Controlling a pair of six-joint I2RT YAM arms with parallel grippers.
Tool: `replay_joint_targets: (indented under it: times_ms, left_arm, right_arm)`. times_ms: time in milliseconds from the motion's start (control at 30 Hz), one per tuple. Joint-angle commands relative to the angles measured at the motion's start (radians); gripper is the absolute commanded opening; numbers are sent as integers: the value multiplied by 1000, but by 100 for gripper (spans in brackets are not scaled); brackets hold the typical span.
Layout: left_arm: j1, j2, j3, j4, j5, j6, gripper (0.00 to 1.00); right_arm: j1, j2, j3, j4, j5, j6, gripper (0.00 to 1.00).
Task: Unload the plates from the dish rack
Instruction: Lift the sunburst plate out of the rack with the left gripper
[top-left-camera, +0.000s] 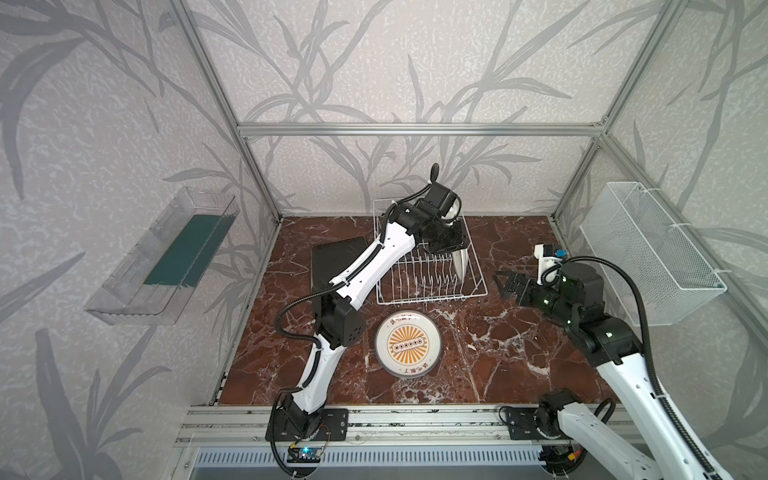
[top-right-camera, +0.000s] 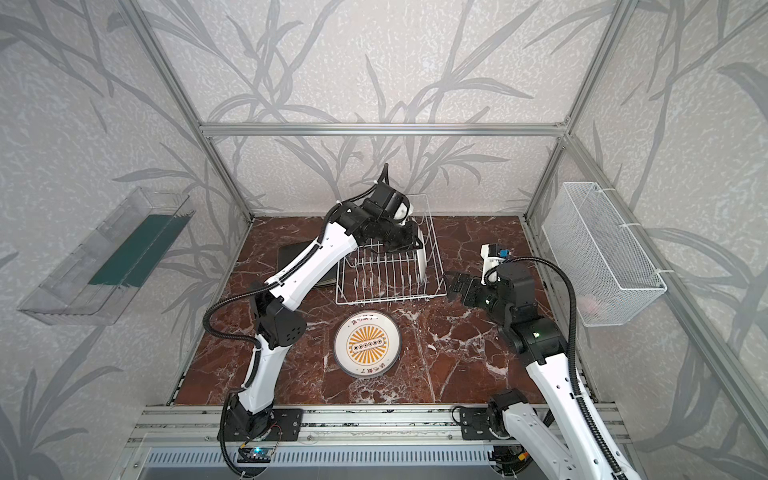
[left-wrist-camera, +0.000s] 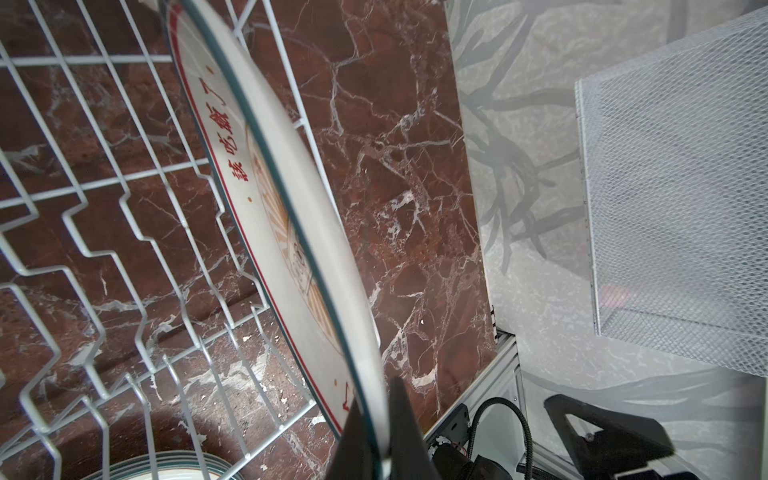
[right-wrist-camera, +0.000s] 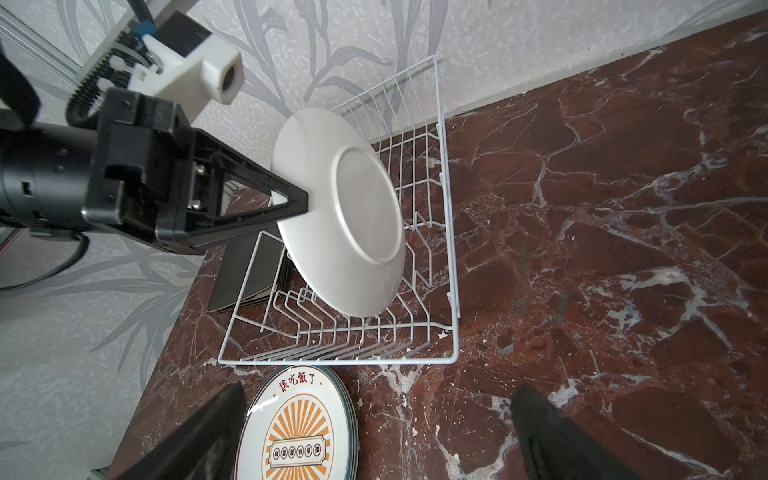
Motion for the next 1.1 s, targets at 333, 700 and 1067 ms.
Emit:
replay_joint_targets:
  times_ms: [333, 700, 1067]
  left_arm:
    - [-12, -175, 125, -155, -118, 401, 0]
    - [-63, -352, -89, -217, -321, 854, 0]
    - [-203, -649, -636, 161, -689, 1318, 0]
  right_arm:
    - [-83, 71, 177, -123, -62, 23, 99]
    - [-102, 253, 432, -218, -198, 31, 99]
    - [-84, 479, 685, -278, -375, 95, 94]
